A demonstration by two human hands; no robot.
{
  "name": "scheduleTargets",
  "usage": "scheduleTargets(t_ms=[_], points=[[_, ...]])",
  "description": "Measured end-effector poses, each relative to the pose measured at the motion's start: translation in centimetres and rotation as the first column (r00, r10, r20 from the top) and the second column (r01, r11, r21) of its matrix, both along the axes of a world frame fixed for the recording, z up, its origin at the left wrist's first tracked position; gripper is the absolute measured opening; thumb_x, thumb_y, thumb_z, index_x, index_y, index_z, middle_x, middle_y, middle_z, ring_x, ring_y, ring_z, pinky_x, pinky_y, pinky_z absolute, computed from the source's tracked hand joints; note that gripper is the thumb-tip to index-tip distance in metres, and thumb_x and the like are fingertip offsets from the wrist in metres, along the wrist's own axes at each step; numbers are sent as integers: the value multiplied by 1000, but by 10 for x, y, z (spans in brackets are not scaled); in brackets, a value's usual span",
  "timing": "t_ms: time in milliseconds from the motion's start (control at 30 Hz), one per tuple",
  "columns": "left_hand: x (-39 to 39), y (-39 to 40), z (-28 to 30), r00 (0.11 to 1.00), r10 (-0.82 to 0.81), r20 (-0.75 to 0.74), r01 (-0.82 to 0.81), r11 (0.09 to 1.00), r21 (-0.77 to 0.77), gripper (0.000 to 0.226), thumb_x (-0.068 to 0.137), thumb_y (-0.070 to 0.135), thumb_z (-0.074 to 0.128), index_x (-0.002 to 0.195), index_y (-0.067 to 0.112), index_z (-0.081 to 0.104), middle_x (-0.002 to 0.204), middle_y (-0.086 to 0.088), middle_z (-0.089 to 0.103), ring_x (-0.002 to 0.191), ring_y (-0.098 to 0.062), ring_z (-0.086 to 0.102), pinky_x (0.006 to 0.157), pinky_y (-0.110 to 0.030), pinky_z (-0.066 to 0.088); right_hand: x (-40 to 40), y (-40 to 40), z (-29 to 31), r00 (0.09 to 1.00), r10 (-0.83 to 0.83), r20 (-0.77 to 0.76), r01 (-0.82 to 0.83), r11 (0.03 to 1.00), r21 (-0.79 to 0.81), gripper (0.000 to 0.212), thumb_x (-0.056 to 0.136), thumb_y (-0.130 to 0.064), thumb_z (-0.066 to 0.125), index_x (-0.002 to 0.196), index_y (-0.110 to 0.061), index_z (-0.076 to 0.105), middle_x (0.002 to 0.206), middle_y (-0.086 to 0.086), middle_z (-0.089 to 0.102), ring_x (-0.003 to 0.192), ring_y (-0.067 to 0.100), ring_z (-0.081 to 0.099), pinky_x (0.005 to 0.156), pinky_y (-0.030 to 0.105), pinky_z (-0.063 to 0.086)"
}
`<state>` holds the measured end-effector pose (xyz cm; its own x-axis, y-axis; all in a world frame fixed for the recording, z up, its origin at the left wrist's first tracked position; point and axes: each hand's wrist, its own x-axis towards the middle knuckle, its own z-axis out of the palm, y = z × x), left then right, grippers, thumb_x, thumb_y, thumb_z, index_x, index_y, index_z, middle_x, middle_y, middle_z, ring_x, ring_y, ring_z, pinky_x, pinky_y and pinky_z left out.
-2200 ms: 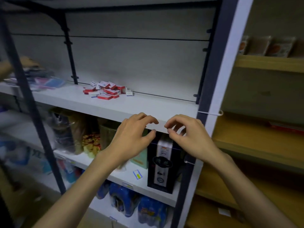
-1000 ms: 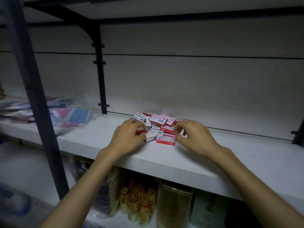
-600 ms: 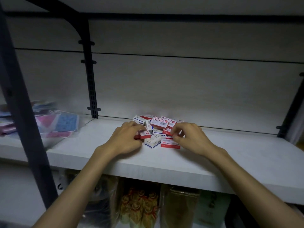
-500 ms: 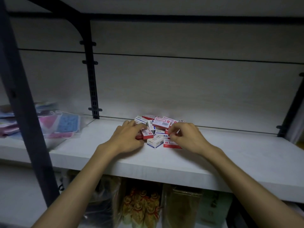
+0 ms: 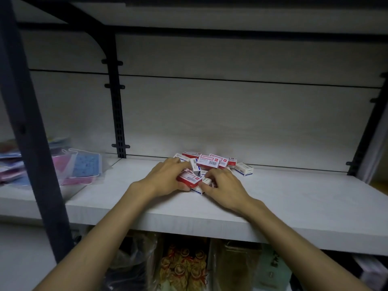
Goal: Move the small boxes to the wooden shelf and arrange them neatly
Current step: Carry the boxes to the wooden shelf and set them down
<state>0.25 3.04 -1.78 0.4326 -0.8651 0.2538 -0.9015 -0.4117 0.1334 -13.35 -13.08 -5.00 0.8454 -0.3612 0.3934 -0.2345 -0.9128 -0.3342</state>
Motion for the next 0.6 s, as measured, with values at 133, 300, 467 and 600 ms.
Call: scheduleTargets(t_ms=[133,300,467,600], points=[[1,7,1,998,58,26,-57,998,-32,63,61,66,82,111,35,61,103,11,45,102,-14,44,77,-32,39,2,-5,1,999,54,1,-54,994,97,43,85,-52,67,115,-21,69,105,-7,66,101,15,53,86,38,48],[-2,29,-3,955,122,-270,-197,942,-272,64,48,64,90,87,27,54,89,18,66,82,-5,60,64,-31,50,-2,-9,4,996,94,-5,-91,975,202,65,75,-55,76,131,-26,63,116,-4,59,112,16,46,97,37,45],[-16,45,-3,810,-42,-585,-271,857,-438,43,61,36,94,96,30,71,88,16,74,77,3,67,62,-17,51,-7,-3,3,982,185,39,-188,925,331,60,67,-48,85,119,-42,57,113,-9,60,109,11,56,93,36,52],[-22,47,-8,666,-168,-727,-342,797,-497,44,66,7,92,103,19,71,93,2,75,82,-12,72,63,-25,59,-6,5,5,975,194,108,-222,858,463,58,68,-13,90,113,-27,55,87,-8,60,70,-1,57,66,21,50]])
